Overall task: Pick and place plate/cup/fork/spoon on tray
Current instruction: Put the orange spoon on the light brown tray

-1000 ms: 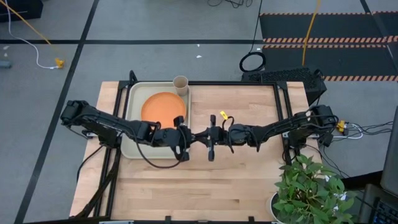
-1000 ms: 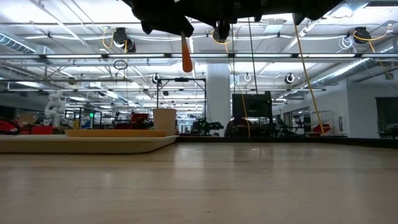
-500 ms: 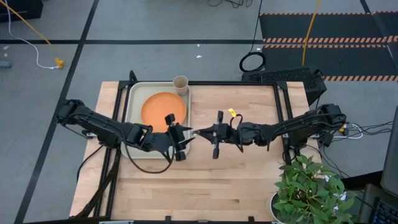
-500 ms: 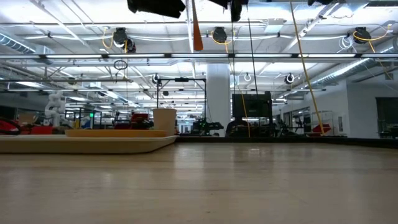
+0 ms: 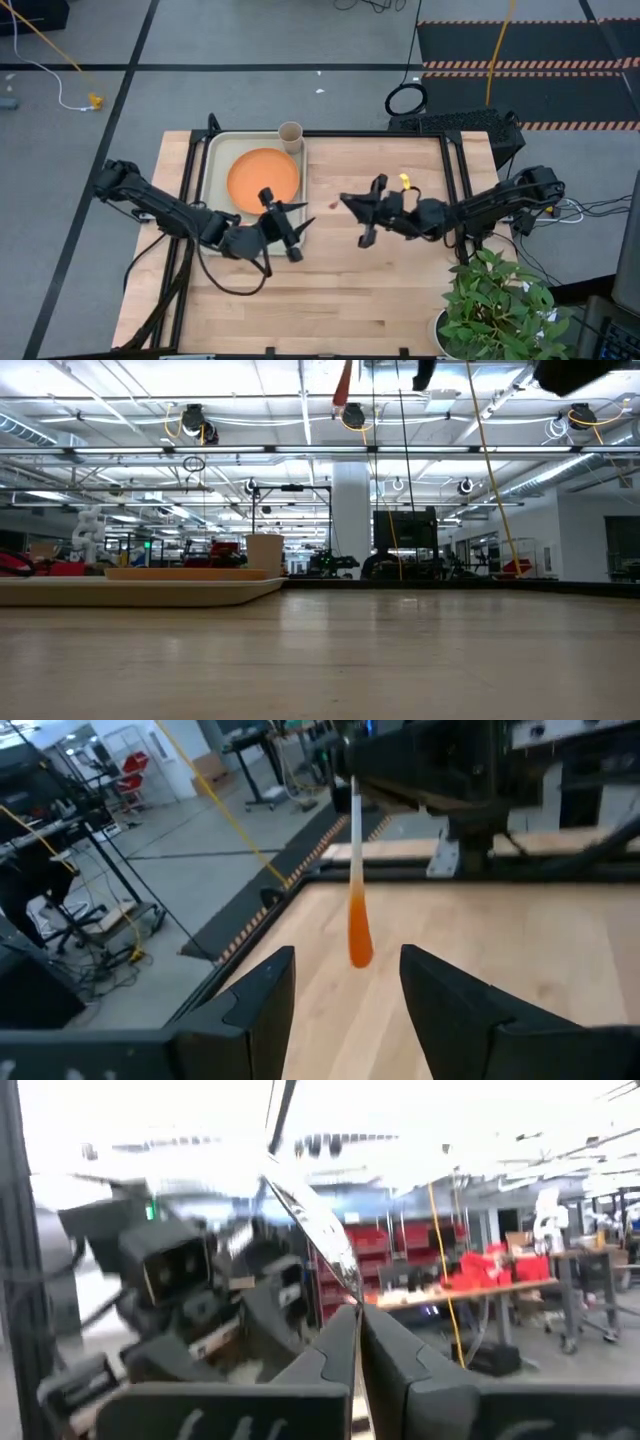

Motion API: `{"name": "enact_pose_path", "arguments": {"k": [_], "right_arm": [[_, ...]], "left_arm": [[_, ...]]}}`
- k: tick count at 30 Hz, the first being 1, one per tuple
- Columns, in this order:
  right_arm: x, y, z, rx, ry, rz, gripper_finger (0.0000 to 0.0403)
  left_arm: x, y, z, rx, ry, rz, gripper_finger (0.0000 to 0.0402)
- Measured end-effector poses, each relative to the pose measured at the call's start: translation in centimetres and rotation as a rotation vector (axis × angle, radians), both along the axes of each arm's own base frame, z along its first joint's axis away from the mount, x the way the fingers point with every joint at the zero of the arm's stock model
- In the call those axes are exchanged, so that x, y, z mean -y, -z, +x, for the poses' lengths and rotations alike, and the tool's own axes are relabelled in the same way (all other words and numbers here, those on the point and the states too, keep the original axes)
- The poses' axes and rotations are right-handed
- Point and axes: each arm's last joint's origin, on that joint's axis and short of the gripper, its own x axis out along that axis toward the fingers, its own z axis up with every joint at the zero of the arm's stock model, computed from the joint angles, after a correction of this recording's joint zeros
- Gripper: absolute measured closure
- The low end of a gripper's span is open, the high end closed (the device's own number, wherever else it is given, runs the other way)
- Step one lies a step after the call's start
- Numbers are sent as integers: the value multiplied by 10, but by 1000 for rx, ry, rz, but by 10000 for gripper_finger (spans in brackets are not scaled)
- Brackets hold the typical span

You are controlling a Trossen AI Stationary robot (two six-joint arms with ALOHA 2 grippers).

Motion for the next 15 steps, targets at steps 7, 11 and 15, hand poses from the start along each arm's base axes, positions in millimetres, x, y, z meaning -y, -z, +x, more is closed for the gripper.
{"name": "enact_pose_path", "arguments": {"k": [7,11,15], "right_arm": [[4,11,-11,80,35,38,403],[4,11,-12,90,41,54,403],[4,11,-13,97,84,94,403]], "left_arm": [[3,23,37,27,-11,122,218],[-1,41,62,79,-42,188,218],[-6,63,79,59,-165,294,218]]}}
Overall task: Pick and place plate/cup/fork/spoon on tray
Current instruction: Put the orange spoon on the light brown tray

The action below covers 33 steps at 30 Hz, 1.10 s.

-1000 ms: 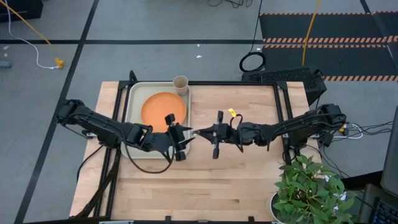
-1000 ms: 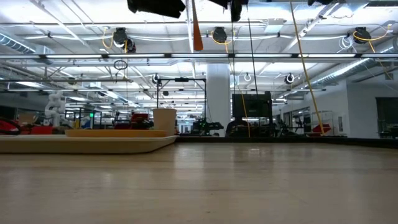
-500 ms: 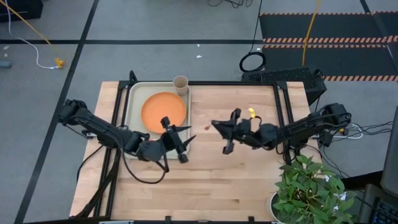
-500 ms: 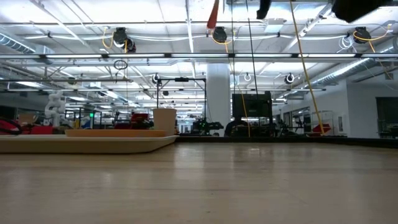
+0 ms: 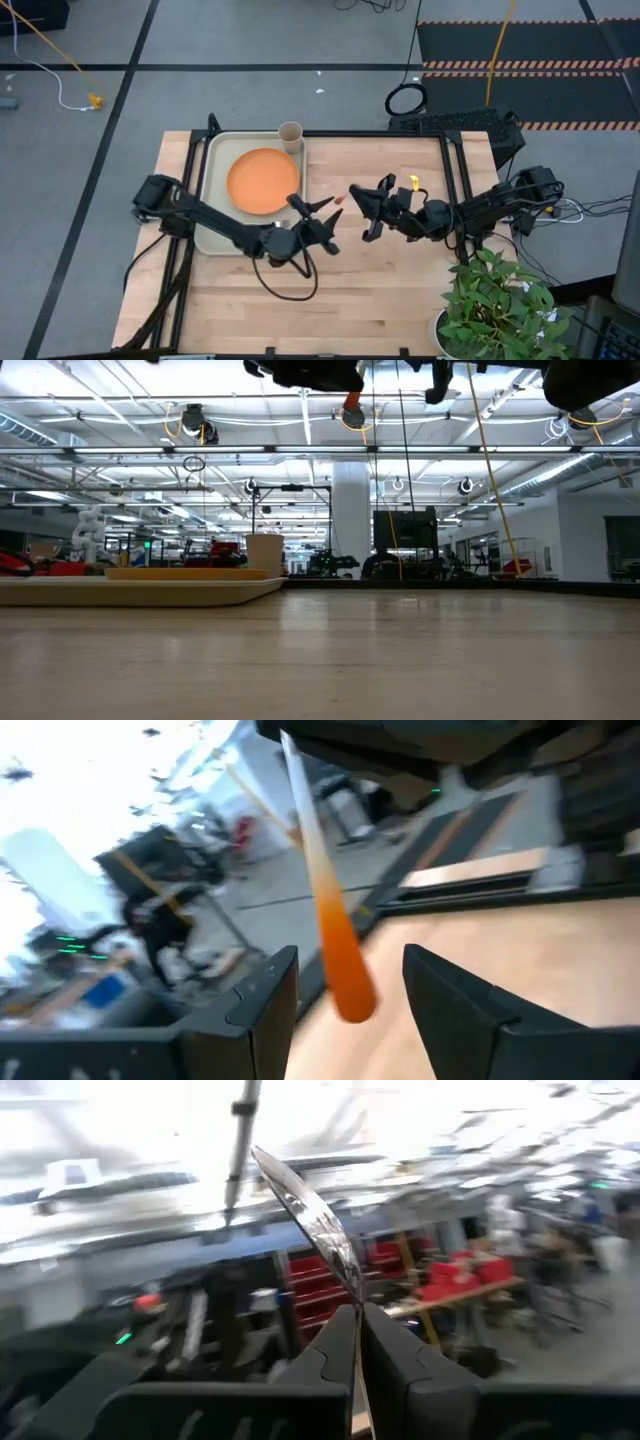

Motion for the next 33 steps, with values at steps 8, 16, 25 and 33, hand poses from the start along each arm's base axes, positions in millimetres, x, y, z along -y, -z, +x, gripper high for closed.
{"name": "enact_pose_path", "arguments": {"k": [8,16,25,33], "right_arm": [[1,1,-2,7,83,87,403],[2,1,-2,2,108,96,403],[3,1,-2,1,135,97,403],[4,1,-3,-19,179,85,403]], "left_arm": [[-17,9,12,69,-67,18,218],[-26,11,16,118,0,-39,218],[-46,18,20,89,-49,-77,218],[-52,18,21,88,-60,-76,218]]}}
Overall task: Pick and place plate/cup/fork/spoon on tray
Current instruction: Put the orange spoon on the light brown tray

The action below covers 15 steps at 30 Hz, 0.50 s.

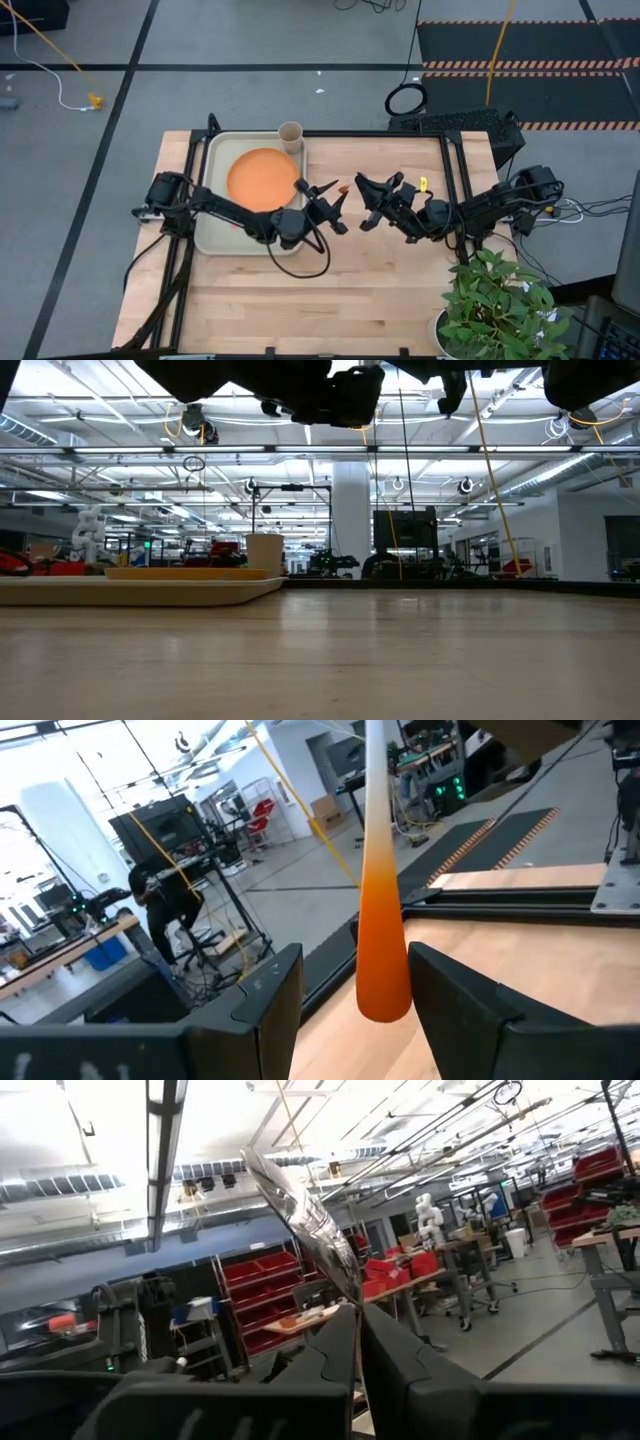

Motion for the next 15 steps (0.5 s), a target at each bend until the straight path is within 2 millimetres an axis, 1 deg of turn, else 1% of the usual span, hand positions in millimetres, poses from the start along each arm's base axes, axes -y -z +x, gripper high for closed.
{"name": "enact_pose_path", "arguments": {"k": [5,7,11,15], "right_arm": [[2,0,0,-16,46,7,403],[2,1,-1,-21,52,3,403],[2,1,0,-27,56,-1,403],[3,2,-1,-53,101,3,403]], "left_arm": [[-2,3,3,5,43,-4,218],[-1,5,8,-2,47,3,218],[0,11,16,-30,19,22,218],[0,10,17,-29,-13,25,219]]}}
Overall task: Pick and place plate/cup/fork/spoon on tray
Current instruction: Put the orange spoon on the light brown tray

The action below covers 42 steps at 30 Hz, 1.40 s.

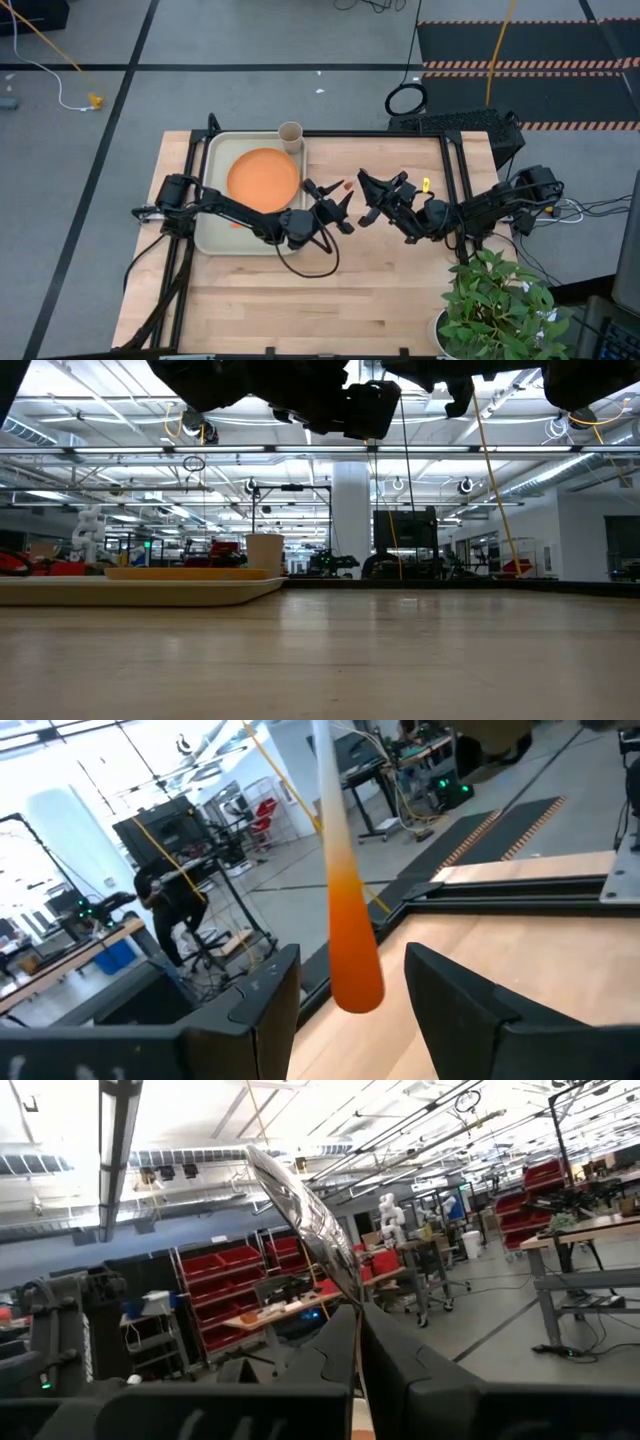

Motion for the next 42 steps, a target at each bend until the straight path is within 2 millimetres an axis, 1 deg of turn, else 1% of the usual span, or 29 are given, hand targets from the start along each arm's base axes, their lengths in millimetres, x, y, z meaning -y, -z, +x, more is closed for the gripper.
{"name": "enact_pose_path", "arguments": {"k": [2,7,10,13,20,23,26,30,33,42], "right_arm": [[0,0,0,-5,0,-2,403],[-1,1,1,-9,-25,-17,403],[-1,1,1,-9,-31,-20,403],[-1,0,1,-7,-48,-28,403],[-1,0,1,-8,-48,-28,403],[-1,1,2,-14,-48,-30,403],[-2,2,2,-23,-48,-32,403],[-2,2,2,-28,-48,-33,403],[-2,2,2,-28,-48,-33,403],[-2,2,2,-28,-48,-32,403]], "left_arm": [[0,0,0,-7,-2,6,228],[0,0,0,-32,-2,32,273],[0,0,0,-31,2,30,288],[0,0,0,-27,13,26,284],[0,1,0,-20,16,15,227],[-2,1,1,-21,11,13,220],[-3,2,1,-29,8,13,234],[-4,2,1,-33,7,13,270],[-4,2,1,-31,7,10,289],[-4,2,1,-21,0,1,296]]}}
